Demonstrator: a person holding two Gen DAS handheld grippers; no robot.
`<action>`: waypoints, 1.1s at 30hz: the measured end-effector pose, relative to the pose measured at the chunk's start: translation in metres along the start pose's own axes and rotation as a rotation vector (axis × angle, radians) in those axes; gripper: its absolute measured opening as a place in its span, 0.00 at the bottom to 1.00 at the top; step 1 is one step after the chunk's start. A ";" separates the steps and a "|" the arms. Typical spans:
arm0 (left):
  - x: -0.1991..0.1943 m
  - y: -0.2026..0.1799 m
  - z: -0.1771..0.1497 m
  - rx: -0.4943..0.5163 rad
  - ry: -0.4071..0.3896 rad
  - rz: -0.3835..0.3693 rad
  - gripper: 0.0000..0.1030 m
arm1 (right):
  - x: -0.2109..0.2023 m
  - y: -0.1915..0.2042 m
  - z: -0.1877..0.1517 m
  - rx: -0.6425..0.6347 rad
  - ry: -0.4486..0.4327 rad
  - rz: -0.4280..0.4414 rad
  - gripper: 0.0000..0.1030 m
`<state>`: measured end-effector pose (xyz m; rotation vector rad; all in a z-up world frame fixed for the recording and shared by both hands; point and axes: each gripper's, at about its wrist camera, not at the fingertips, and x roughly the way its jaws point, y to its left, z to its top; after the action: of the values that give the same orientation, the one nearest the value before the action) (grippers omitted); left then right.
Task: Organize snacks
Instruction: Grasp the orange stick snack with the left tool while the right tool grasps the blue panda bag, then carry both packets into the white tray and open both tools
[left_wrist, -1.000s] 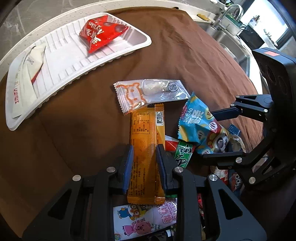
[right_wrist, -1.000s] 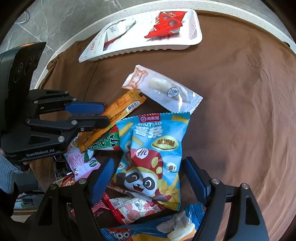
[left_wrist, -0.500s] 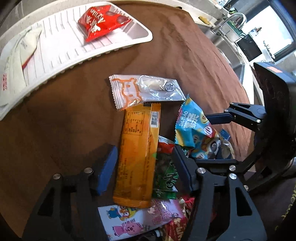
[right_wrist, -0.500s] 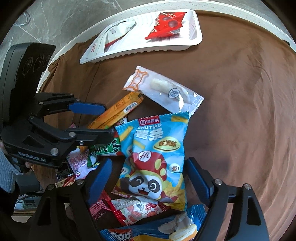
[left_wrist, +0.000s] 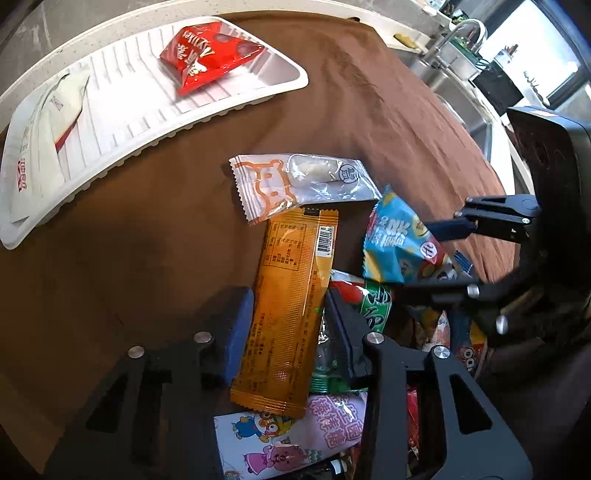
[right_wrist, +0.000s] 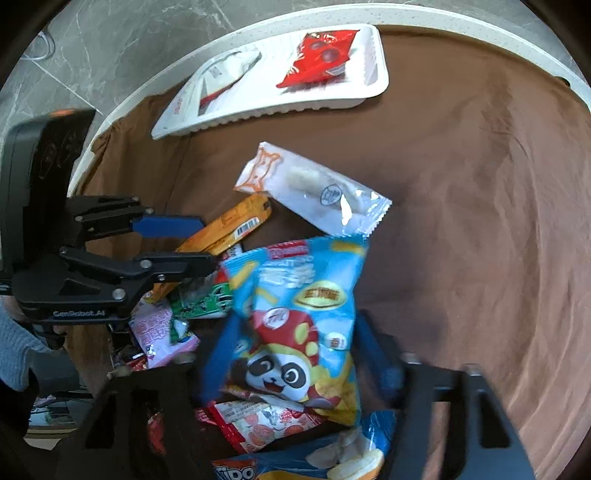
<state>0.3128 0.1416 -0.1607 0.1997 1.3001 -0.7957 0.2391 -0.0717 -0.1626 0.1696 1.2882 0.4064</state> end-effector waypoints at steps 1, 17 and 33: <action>0.000 0.000 0.000 0.001 0.001 0.002 0.32 | -0.001 -0.003 0.000 0.015 -0.001 0.016 0.54; -0.022 0.015 -0.010 -0.074 -0.061 -0.102 0.12 | -0.039 -0.022 0.008 0.108 -0.088 0.146 0.44; -0.080 0.101 0.064 -0.272 -0.304 -0.071 0.12 | -0.039 0.011 0.137 -0.007 -0.203 0.225 0.44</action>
<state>0.4214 0.2122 -0.0988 -0.1799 1.1155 -0.6709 0.3591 -0.0629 -0.0856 0.3435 1.0714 0.5712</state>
